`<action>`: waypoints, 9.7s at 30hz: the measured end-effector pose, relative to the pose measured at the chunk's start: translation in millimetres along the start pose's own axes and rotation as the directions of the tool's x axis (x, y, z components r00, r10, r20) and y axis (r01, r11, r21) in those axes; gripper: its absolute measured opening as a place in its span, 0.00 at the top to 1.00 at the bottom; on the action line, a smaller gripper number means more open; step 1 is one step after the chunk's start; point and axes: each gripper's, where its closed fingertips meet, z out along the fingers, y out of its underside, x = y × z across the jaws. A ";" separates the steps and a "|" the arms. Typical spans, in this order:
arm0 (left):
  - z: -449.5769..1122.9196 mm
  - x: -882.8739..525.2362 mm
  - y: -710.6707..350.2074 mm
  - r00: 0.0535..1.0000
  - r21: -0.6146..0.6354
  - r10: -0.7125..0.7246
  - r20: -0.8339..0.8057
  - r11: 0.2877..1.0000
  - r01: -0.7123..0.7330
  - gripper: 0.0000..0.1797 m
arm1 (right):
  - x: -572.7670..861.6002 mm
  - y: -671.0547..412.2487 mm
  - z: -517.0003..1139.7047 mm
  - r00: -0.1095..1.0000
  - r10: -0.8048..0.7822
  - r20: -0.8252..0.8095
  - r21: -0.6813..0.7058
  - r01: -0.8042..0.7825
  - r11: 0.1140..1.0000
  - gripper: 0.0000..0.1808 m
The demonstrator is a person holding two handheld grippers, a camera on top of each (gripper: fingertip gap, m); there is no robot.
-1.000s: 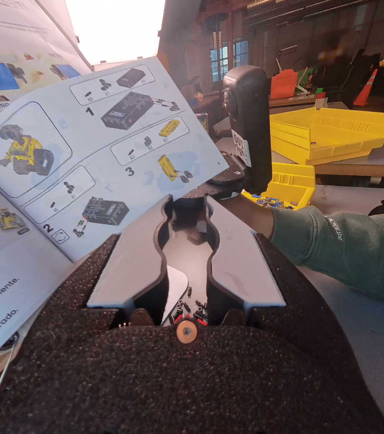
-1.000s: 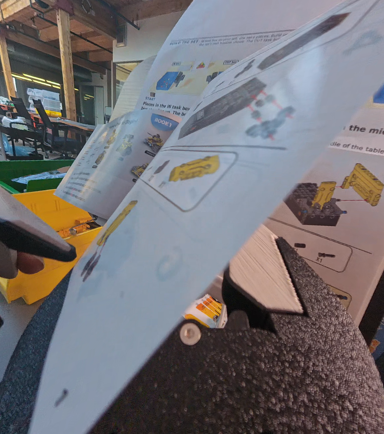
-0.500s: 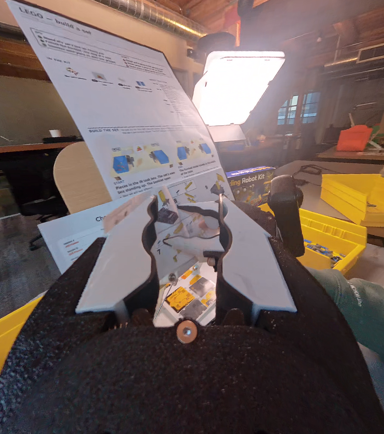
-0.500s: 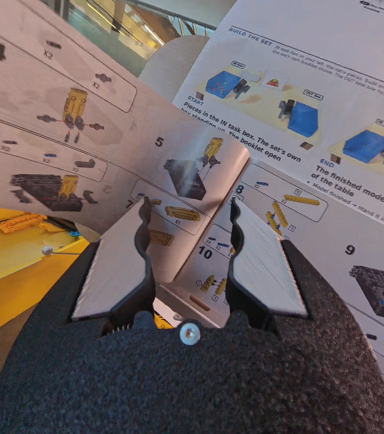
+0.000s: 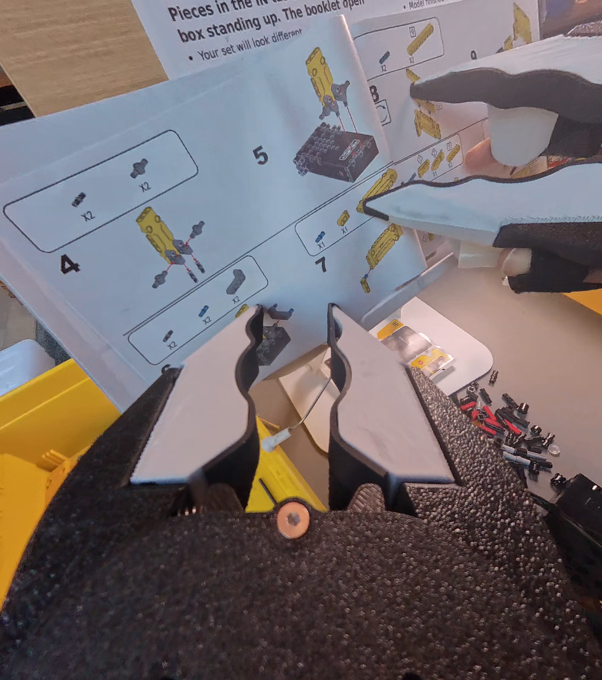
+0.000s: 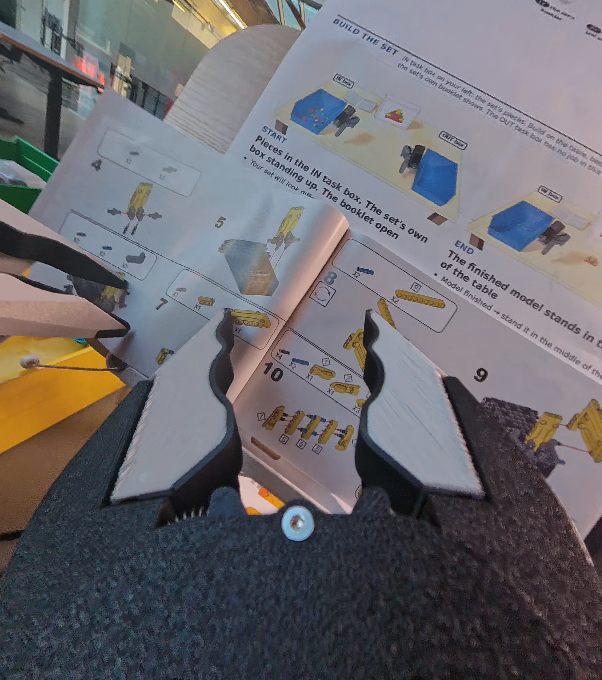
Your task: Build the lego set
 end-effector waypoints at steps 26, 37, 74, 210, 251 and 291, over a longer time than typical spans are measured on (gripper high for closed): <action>-1.3 -3.8 0.5 0.998 0.010 0.046 0.047 0.999 -0.047 0.83 | -1.6 -3.0 10.4 0.999 0.026 -0.042 -0.047 -0.028 0.999 0.54; -9.6 -16.2 3.1 0.995 -0.016 0.049 0.088 0.999 -0.047 0.79 | 12.9 10.1 4.6 0.993 -0.018 -0.114 -0.070 0.010 0.997 0.60; 4.7 29.4 -48.0 0.866 0.155 0.489 -0.101 0.868 -0.472 0.84 | 0.6 10.4 -3.5 0.999 0.007 0.034 -0.006 -0.007 1.000 0.55; -116.4 157.3 180.4 0.753 -0.378 0.028 -0.658 0.852 -0.362 0.58 | -134.9 140.8 -212.8 0.450 0.201 0.870 -0.300 0.161 0.940 0.81; -90.7 129.1 141.5 0.885 -0.144 0.046 -0.463 0.982 -0.126 0.73 | -128.7 190.3 -166.4 0.683 0.236 0.691 -0.505 0.223 0.834 0.98; -90.7 120.2 141.2 0.901 -0.139 0.044 -0.431 0.984 -0.115 0.75 | -150.6 169.0 -161.1 0.421 0.061 0.905 -0.244 0.397 0.885 0.96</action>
